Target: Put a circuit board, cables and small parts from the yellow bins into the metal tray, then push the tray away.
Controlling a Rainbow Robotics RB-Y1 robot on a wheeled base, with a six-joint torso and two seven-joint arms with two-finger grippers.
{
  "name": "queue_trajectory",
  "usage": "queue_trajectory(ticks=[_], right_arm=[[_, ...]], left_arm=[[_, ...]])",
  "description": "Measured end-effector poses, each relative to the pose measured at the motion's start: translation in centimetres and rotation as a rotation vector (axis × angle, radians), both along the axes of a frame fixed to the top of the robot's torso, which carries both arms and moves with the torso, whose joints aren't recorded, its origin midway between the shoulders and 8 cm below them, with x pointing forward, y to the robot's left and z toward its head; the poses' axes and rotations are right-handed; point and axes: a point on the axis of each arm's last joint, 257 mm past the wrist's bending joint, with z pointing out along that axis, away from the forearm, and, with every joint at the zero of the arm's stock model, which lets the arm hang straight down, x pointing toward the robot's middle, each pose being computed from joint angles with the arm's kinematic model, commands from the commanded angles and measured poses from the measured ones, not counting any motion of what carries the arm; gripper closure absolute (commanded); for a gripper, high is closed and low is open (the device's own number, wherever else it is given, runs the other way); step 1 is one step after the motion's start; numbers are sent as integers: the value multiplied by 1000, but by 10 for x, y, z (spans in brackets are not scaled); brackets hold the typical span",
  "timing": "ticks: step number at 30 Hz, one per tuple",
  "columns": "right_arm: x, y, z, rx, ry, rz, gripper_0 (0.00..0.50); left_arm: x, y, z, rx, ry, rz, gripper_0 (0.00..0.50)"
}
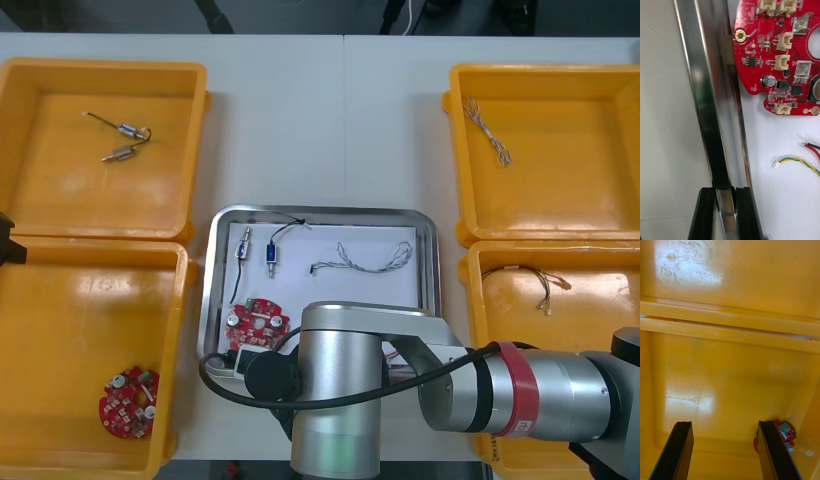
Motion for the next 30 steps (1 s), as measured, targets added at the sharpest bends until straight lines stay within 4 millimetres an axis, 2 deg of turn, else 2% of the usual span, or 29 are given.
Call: queue_trajectory(ticks=[5,15,21,30], right_arm=[[0,0,1,1,-1,1,446],[2,-2,2,0,-11,0,448],[3,-12,2,-13,-42,22,498],[1,-19,1,-47,-90,85,500]], left_arm=[[0,0,0,0,0,0,0],[0,0,0,0,0,0,0],[0,0,0,0,0,0,0],[0,0,0,0,0,0,0]])
